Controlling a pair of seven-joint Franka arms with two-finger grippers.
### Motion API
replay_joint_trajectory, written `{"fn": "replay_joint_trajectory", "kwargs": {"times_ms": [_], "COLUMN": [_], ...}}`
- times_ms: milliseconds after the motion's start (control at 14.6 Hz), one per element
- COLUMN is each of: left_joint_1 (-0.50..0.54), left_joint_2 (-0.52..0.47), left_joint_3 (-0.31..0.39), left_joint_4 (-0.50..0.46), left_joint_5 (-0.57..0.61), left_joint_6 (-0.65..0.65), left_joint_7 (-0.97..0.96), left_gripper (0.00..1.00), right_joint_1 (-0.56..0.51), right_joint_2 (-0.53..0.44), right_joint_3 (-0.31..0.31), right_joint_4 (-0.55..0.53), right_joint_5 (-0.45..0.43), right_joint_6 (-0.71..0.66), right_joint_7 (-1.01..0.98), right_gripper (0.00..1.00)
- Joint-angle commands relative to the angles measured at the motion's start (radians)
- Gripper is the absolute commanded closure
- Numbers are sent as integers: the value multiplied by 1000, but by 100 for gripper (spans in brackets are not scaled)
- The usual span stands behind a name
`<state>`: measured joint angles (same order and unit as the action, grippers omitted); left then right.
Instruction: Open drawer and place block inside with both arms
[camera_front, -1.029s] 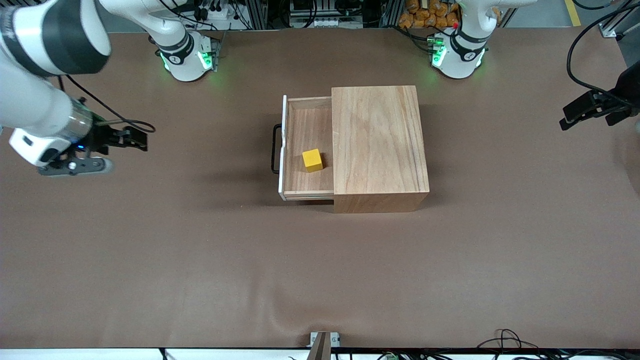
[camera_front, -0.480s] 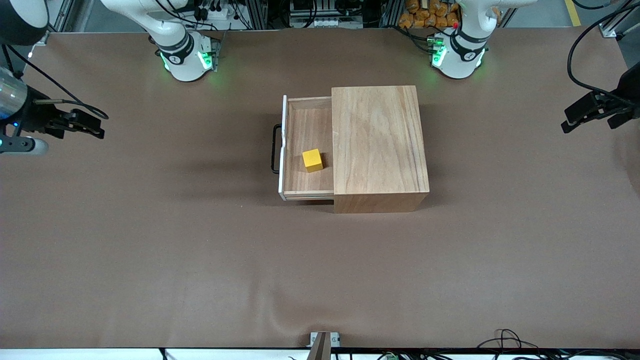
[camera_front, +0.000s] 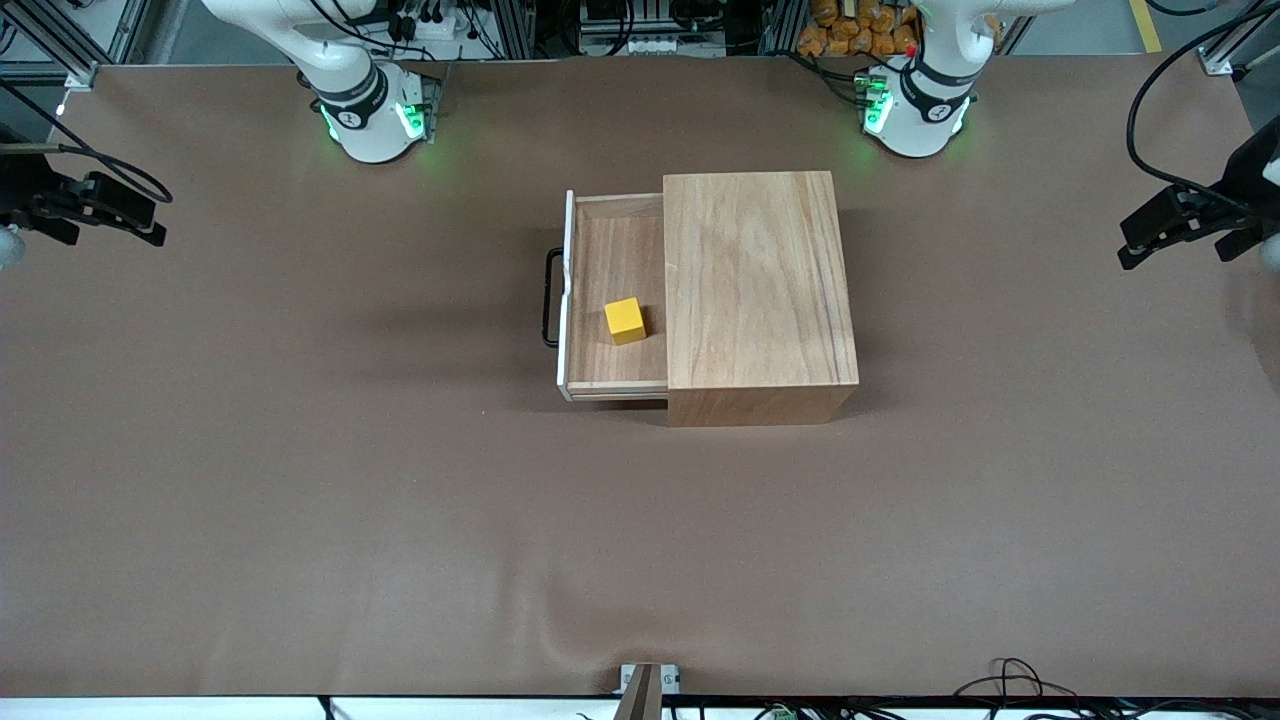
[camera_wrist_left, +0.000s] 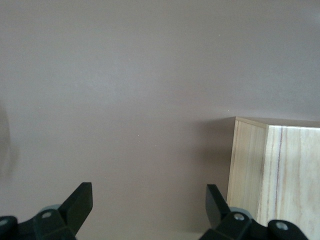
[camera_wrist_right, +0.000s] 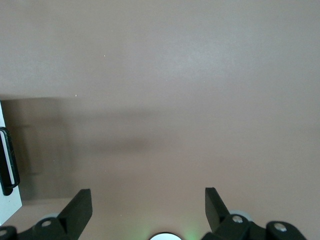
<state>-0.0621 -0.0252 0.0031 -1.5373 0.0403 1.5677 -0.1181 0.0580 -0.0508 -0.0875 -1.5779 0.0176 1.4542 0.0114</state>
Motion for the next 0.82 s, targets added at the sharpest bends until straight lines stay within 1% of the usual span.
{"fn": "replay_joint_trajectory", "kwargs": {"times_ms": [0,69,137,343,480,755], "left_joint_1": [7,7,7,8,8,10], "left_joint_2": [-24,-27,-32,-51,-50,-42], "left_joint_3": [-18,-18,-21,-20,-18,-17], "left_joint_4": [-11,-11,-11,-11,2,22], "left_joint_5": [9,9,6,-45,-45,-45], "left_joint_6": [-9,-30,-40,-61,-81,-83], "left_joint_7": [20,20,20,35,83,81], "left_gripper": [0,0,0,0,0,0], "right_joint_1": [-82,-149,-196,-201,-192,-185], "right_joint_2": [-3,-3,-4,-6,-6,-6], "right_joint_3": [72,144,191,189,181,183], "right_joint_4": [21,21,19,22,24,30], "right_joint_5": [4,2,2,2,2,1], "right_joint_6": [-6,-14,-29,-67,-69,-68], "right_joint_7": [-5,-5,-5,-7,-7,-7], "right_gripper": [0,0,0,0,0,0]}}
